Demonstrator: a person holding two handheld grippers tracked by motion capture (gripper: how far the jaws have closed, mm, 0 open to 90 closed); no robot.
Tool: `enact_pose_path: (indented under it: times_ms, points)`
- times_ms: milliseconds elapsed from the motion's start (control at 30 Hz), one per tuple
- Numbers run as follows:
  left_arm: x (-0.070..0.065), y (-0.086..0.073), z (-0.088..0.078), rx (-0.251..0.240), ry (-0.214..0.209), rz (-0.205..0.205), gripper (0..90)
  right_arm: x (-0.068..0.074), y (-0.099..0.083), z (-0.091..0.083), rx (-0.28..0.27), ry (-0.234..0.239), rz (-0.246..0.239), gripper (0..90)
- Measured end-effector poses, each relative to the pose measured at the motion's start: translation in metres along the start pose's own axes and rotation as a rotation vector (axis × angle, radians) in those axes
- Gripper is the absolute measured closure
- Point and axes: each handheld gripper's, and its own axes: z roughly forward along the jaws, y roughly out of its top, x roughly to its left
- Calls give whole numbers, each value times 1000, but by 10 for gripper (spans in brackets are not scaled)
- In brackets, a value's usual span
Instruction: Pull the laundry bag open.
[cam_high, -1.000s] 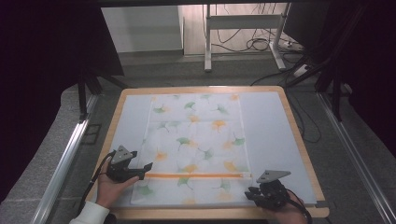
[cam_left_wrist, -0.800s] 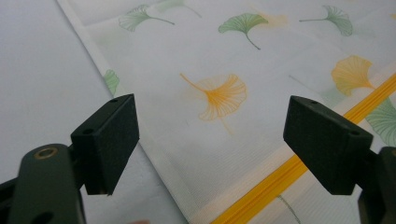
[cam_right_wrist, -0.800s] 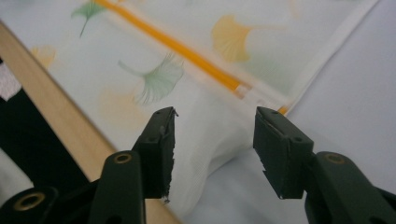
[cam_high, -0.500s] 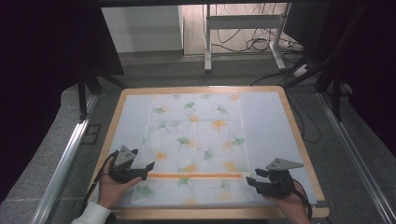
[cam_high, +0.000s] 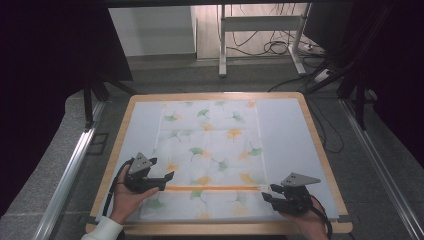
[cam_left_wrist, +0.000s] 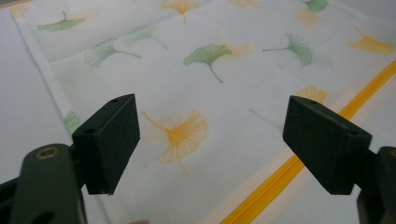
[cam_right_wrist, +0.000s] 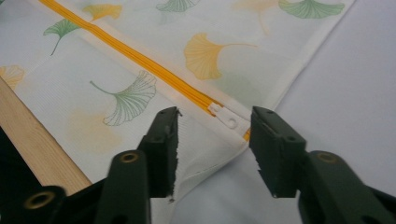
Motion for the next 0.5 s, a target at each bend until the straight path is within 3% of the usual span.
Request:
enact_pose_path:
  times_ms: [167,367,433,500]
  points:
    - [-10,8,8,13,-28,30,203,3,0,2,12,35,-15,685]
    - [-18,16,17,9,-64,31,210,4,-1,2,30,62,-29,808]
    - [-22,19,19,-2,-54,37,210,3,-2,1,32,73,-26,842]
    - [-24,21,24,-10,-78,18,207,3,-3,0,30,85,-17,861]
